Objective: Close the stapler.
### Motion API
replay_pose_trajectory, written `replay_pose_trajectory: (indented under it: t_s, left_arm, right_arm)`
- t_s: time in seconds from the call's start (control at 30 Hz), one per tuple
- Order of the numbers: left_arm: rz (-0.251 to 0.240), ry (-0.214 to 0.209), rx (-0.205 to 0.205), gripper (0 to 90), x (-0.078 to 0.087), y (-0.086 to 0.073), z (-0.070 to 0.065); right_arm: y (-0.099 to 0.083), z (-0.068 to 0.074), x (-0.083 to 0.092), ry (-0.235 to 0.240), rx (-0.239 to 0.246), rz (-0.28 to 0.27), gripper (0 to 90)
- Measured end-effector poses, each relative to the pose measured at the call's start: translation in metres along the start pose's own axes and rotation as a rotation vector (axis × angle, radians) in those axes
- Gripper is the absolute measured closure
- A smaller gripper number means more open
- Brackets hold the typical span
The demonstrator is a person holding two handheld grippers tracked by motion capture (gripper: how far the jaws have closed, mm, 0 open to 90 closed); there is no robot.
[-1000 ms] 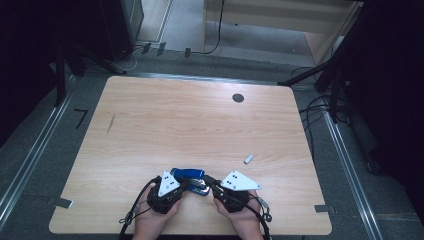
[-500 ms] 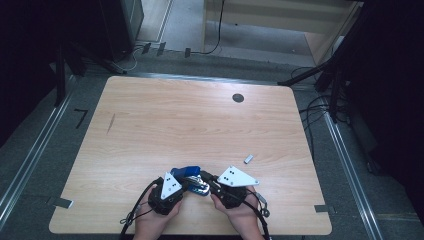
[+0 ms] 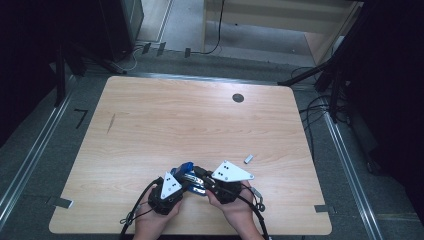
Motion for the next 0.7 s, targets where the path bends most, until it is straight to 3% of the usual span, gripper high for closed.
replay_pose_trajectory:
  t_s: [0.7]
  left_arm:
    - [-0.001, 0.002, -0.004, 90.0, 0.0, 0.0, 0.0]
  right_arm:
    - [0.02, 0.008, -0.022, 0.038, 0.03, -0.011, 90.0]
Point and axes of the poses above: each handheld gripper's, and its own axes: x roughly backward along the jaws, y roughly out of its top, z roughly to its left, the point moved 7 cm from there along -x, roughly forward along the jaws, and after that the axes turned 7 degrees about y, right-handed, at the moved point
